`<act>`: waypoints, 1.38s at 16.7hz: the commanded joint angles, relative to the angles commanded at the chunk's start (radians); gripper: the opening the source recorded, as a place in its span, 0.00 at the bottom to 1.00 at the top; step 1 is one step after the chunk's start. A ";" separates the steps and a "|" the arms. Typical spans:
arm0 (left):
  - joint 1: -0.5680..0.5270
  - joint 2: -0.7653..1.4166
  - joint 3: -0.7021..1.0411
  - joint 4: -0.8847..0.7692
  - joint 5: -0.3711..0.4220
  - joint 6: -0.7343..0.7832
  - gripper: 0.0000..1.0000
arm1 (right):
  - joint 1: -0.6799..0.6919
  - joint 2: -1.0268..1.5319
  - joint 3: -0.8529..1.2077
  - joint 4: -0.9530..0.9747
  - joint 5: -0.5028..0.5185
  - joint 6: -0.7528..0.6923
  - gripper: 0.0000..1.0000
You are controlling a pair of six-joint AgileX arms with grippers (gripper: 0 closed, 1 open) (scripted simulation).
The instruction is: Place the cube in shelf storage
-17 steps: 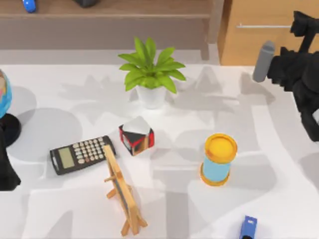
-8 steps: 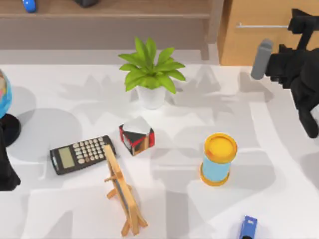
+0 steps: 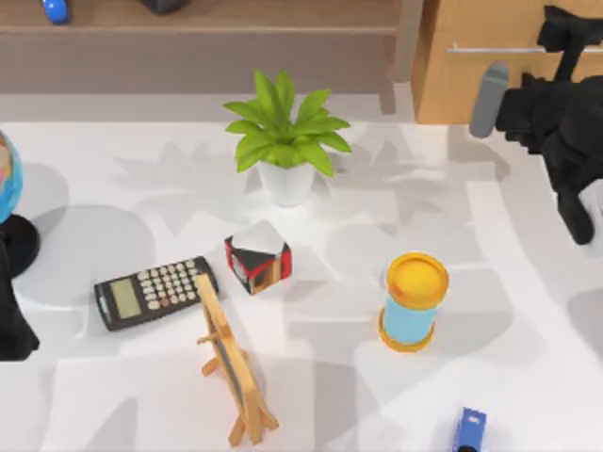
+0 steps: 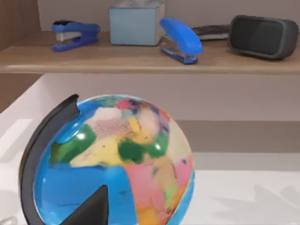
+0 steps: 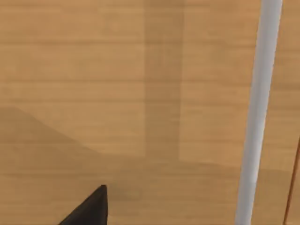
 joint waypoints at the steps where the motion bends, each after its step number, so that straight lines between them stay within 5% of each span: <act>1: 0.000 0.000 0.000 0.000 0.000 0.000 1.00 | 0.000 0.000 0.000 0.000 0.000 0.000 0.92; 13: 0.000 0.000 0.000 0.000 0.000 0.000 1.00 | 0.000 0.000 0.000 0.000 0.000 0.000 0.02; 23: 0.000 0.000 0.000 0.000 0.000 0.000 1.00 | 0.003 0.000 -0.005 -0.001 0.001 0.003 0.00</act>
